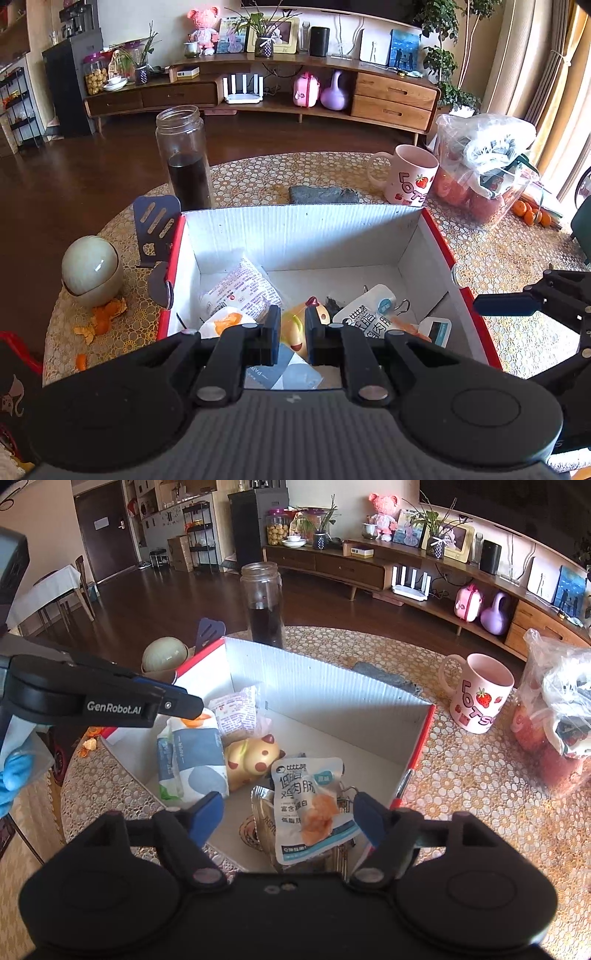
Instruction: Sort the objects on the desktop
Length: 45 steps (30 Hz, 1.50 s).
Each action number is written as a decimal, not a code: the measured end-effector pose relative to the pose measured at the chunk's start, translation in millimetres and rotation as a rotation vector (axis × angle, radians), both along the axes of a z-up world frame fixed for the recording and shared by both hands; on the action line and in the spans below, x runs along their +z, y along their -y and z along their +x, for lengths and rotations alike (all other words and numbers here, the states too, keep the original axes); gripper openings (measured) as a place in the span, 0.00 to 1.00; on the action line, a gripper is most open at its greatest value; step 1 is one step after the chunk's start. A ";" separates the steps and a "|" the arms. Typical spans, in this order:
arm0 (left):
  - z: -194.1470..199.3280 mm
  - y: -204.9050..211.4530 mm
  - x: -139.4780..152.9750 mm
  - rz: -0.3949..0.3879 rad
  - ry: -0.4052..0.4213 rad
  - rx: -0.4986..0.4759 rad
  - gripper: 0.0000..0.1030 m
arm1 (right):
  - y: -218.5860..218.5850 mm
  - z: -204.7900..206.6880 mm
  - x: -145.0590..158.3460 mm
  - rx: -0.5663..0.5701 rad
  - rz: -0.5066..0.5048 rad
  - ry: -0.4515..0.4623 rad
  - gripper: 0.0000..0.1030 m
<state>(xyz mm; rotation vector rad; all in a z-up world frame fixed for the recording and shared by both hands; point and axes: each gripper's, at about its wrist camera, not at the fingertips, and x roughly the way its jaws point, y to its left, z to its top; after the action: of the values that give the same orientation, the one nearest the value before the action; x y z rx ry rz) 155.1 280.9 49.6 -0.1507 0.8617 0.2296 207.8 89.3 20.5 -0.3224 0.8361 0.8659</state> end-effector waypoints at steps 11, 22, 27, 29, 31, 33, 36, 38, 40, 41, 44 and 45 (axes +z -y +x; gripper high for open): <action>-29.4 19.4 9.3 0.020 0.039 0.002 0.14 | 23.5 -18.7 14.7 0.004 0.068 0.050 0.85; -60.0 42.4 11.0 0.108 0.111 0.022 0.82 | 58.5 -42.2 24.2 -0.037 0.134 0.114 0.89; -68.1 47.1 8.1 0.122 0.119 0.037 0.88 | 69.2 -51.1 28.7 -0.061 0.176 0.143 0.97; -71.5 48.4 6.2 0.124 0.124 0.044 0.95 | 72.3 -53.3 29.6 -0.065 0.195 0.142 0.99; -74.1 48.9 5.0 0.120 0.130 0.051 1.00 | 74.7 -56.6 30.4 -0.069 0.210 0.149 1.00; -76.4 48.6 2.9 0.115 0.129 0.059 1.00 | 76.1 -60.2 30.1 -0.075 0.216 0.161 1.00; -79.3 47.9 -1.1 0.110 0.122 0.073 1.00 | 77.4 -66.3 29.1 -0.081 0.230 0.168 1.00; -81.3 47.4 -3.8 0.097 0.124 0.083 1.00 | 78.7 -69.1 28.8 -0.083 0.243 0.169 1.00; -82.8 47.7 -5.9 0.096 0.121 0.091 1.00 | 78.7 -71.0 28.6 -0.085 0.242 0.176 1.00; -84.6 48.5 -6.7 0.099 0.120 0.092 1.00 | 79.2 -72.1 28.3 -0.088 0.242 0.179 1.00; -86.0 51.4 -9.7 0.105 0.116 0.091 1.00 | 80.9 -72.5 26.7 -0.097 0.247 0.176 1.00; -86.1 52.6 -10.4 0.105 0.114 0.086 1.00 | 81.6 -72.0 25.7 -0.102 0.247 0.172 1.00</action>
<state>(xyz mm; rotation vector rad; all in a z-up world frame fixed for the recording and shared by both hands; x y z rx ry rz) 69.0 228.3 39.2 -0.1015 0.7288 0.3431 135.8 7.7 46.2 -0.1338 0.5733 0.8239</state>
